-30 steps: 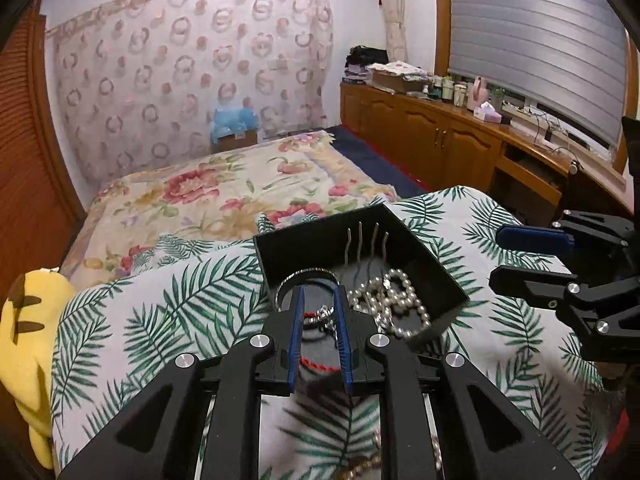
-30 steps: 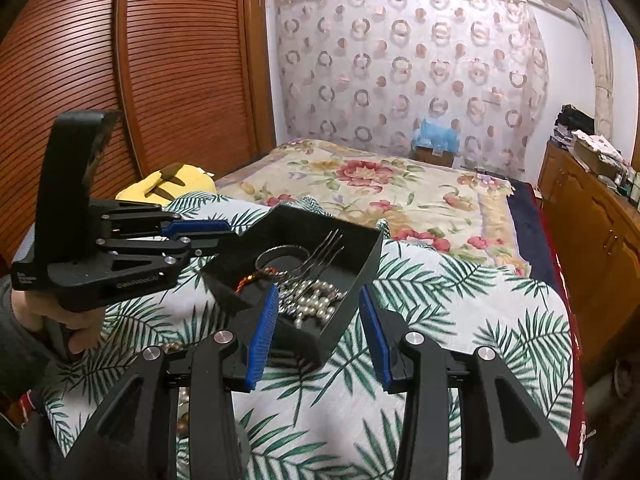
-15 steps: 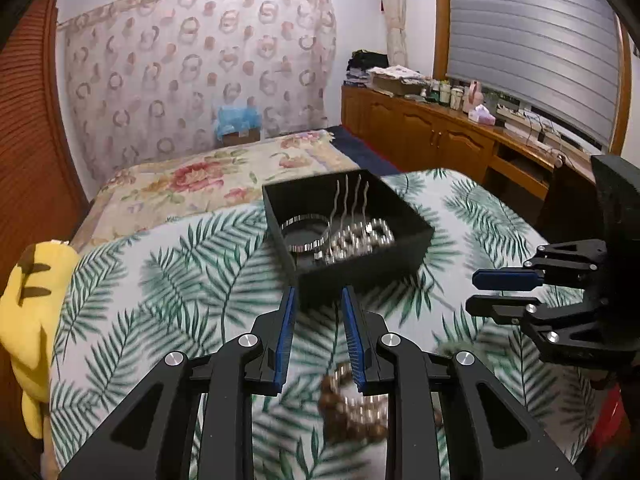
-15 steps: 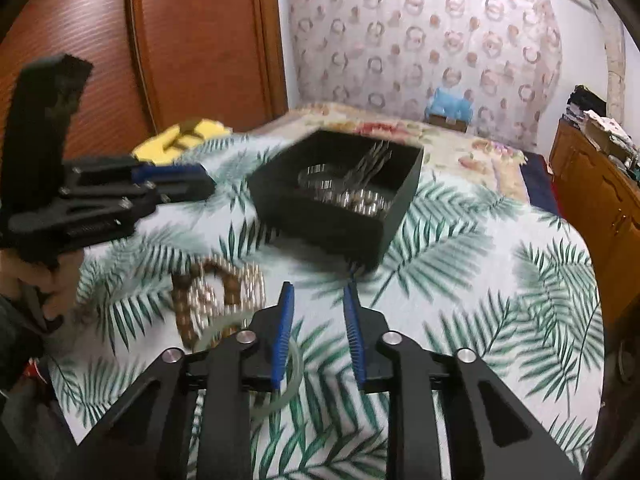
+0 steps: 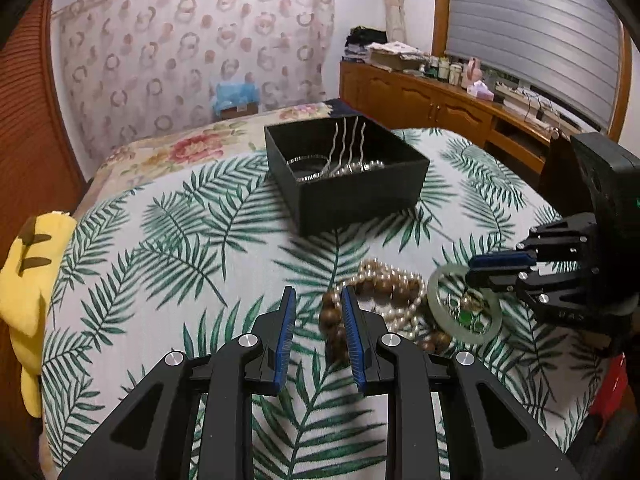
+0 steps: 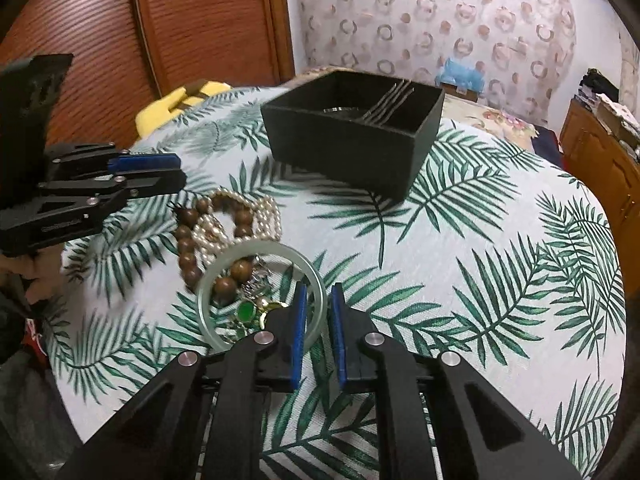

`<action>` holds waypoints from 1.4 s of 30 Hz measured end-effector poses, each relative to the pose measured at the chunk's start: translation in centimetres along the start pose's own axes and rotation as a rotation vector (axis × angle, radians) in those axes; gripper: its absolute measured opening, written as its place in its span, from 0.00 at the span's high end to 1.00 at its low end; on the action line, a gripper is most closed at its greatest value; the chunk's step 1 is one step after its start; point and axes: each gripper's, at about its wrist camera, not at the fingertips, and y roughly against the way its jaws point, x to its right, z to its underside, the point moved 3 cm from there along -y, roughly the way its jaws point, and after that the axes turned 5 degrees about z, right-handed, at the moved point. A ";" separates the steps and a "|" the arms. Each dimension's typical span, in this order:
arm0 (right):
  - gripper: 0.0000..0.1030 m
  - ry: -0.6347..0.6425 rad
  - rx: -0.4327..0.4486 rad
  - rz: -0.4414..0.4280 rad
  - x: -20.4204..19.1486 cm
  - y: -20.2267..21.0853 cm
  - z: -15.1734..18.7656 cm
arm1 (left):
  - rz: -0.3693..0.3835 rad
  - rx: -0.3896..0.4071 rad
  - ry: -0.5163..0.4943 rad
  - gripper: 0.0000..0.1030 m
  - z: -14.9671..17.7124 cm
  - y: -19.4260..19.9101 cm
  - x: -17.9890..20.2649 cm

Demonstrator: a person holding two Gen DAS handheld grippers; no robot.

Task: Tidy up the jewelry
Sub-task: 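Move both tools back toward the remaining beads and jade bangle, then grasp the pearl necklace with the left tool while the right tool grasps the jade bangle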

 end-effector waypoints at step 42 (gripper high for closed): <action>0.90 0.016 0.011 0.030 -0.1 0.0 0.2 | -0.016 0.141 -0.011 0.96 -3.9 2.7 1.5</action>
